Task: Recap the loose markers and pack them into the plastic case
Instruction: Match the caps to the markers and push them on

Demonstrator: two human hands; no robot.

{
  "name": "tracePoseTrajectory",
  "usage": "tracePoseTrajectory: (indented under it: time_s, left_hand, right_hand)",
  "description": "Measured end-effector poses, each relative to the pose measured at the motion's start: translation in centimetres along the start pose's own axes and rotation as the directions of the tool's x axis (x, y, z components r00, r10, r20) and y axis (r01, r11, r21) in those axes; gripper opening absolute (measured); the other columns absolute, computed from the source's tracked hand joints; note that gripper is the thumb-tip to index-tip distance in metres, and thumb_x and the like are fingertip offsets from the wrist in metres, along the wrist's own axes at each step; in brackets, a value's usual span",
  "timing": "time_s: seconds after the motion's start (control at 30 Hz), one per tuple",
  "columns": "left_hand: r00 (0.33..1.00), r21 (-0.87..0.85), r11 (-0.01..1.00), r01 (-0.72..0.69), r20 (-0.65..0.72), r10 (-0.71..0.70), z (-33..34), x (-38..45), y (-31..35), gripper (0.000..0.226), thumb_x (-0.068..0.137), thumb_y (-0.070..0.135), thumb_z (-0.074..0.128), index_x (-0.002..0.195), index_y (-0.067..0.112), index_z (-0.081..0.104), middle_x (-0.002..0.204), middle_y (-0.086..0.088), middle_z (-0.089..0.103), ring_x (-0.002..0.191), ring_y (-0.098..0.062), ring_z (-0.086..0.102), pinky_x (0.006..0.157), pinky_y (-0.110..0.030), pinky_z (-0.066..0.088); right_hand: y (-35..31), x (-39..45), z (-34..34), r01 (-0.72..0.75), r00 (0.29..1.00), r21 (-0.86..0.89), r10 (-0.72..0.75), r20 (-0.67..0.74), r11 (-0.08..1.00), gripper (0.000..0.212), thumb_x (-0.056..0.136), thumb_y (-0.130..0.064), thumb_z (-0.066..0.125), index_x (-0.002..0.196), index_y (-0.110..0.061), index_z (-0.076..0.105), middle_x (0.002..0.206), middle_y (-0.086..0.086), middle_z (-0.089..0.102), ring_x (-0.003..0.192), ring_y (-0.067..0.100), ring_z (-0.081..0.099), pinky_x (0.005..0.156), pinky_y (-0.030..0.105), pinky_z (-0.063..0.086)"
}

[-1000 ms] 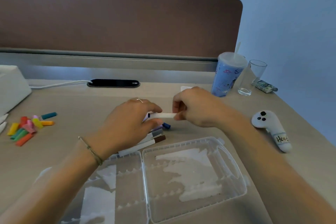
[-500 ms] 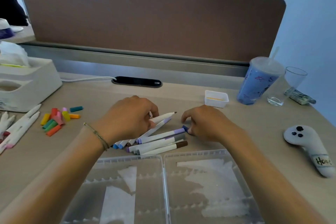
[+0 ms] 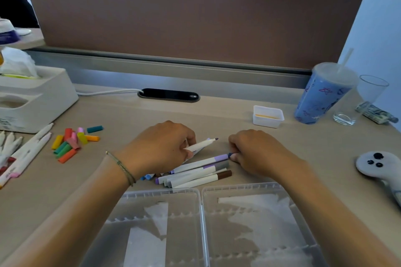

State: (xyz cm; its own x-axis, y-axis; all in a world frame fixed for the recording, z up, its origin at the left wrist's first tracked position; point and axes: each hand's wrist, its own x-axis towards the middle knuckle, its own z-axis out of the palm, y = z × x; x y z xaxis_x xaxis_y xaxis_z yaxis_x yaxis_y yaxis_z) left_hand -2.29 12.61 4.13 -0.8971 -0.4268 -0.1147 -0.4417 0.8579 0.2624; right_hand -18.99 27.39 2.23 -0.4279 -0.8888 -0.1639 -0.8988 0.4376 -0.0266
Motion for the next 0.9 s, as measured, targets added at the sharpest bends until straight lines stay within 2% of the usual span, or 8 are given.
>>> tracePoseTrajectory:
  time_s: [0.07,0.17,0.27,0.37,0.47,0.6,0.77,0.9]
  left_hand:
    - [1.0,-0.008,1.0,0.0,0.001,0.0,0.0,0.0,0.0,0.027,0.096,0.032,0.063,0.123,0.031,0.066,0.104,0.01,0.066,0.091,-0.011,0.059,0.084,-0.032,0.053]
    - [1.0,-0.012,1.0,-0.007,-0.007,0.007,-0.1,0.0,-0.1,0.027,0.096,0.031,0.063,0.123,0.031,0.066,0.103,0.011,0.067,0.09,-0.011,0.06,0.085,-0.033,0.054]
    - [1.0,-0.015,1.0,-0.014,-0.013,0.014,-0.1,-0.1,-0.1,0.027,0.096,0.032,0.062,0.122,0.032,0.066,0.104,0.01,0.067,0.09,-0.011,0.06,0.084,-0.032,0.054]
    - [0.999,-0.034,0.999,-0.024,-0.029,0.023,0.0,-0.1,0.0,0.023,0.095,0.033,0.063,0.118,0.033,0.067,0.101,0.011,0.066,0.087,-0.009,0.059,0.083,-0.033,0.055]
    - [0.998,-0.045,0.998,-0.044,-0.056,0.042,0.0,-0.1,0.1,0.017,0.095,0.035,0.063,0.112,0.034,0.068,0.096,0.012,0.065,0.082,-0.007,0.057,0.08,-0.034,0.055]
    - [0.995,-0.04,0.998,-0.051,-0.082,0.047,0.0,-0.1,0.2,0.017,0.095,0.037,0.062,0.11,0.034,0.068,0.096,0.013,0.065,0.081,-0.005,0.056,0.081,-0.036,0.056]
    - [0.993,-0.036,0.998,-0.047,-0.109,0.043,0.1,0.1,0.2,0.018,0.095,0.038,0.062,0.113,0.035,0.066,0.102,0.013,0.067,0.085,-0.006,0.056,0.082,-0.03,0.054]
    - [0.989,-0.045,0.997,-0.06,-0.135,0.054,0.1,0.1,0.4,0.02,0.095,0.039,0.062,0.114,0.037,0.066,0.101,0.012,0.066,0.088,-0.009,0.058,0.085,-0.036,0.056]
  right_hand:
    - [0.3,0.1,0.0,-0.011,1.0,0.056,0.012,-0.005,0.998,0.006,0.098,-0.028,0.061,0.099,-0.024,0.057,0.103,0.002,0.063,0.088,0.02,0.057,0.072,0.032,0.045]
    - [1.3,0.1,0.0,-0.042,0.999,0.135,0.042,0.005,0.99,0.025,0.099,-0.021,0.058,0.121,-0.032,0.059,0.106,-0.004,0.062,0.089,0.015,0.056,0.073,0.027,0.042]
    - [2.0,0.2,-0.4,-0.062,0.987,0.405,0.117,-0.114,0.912,0.017,0.095,-0.014,0.061,0.101,-0.024,0.074,0.085,-0.009,0.071,0.079,0.012,0.065,0.068,0.023,0.049]
    - [1.8,0.0,-1.4,-0.021,0.954,0.826,0.257,-0.151,0.563,0.008,0.093,-0.007,0.067,0.09,-0.009,0.074,0.073,0.006,0.077,0.068,0.019,0.074,0.067,0.027,0.062]
    - [1.3,-0.4,-2.0,0.024,0.952,0.955,0.284,-0.112,0.295,0.005,0.093,-0.003,0.068,0.09,0.001,0.071,0.078,0.016,0.077,0.068,0.025,0.075,0.062,0.028,0.063]
    - [0.9,-0.4,-2.0,0.037,0.963,0.967,0.251,-0.102,0.253,0.007,0.094,-0.005,0.069,0.093,0.002,0.07,0.08,0.016,0.078,0.067,0.024,0.075,0.064,0.028,0.063]
    - [0.7,-0.5,-2.0,0.066,0.964,0.956,0.23,-0.135,0.285,0.008,0.094,-0.006,0.069,0.094,0.002,0.07,0.08,0.015,0.078,0.068,0.024,0.075,0.065,0.029,0.063]
    - [0.4,-0.5,-2.0,0.078,0.963,0.948,0.221,-0.152,0.31,0.009,0.094,-0.008,0.07,0.094,0.0,0.071,0.079,0.014,0.078,0.069,0.025,0.075,0.065,0.03,0.063]
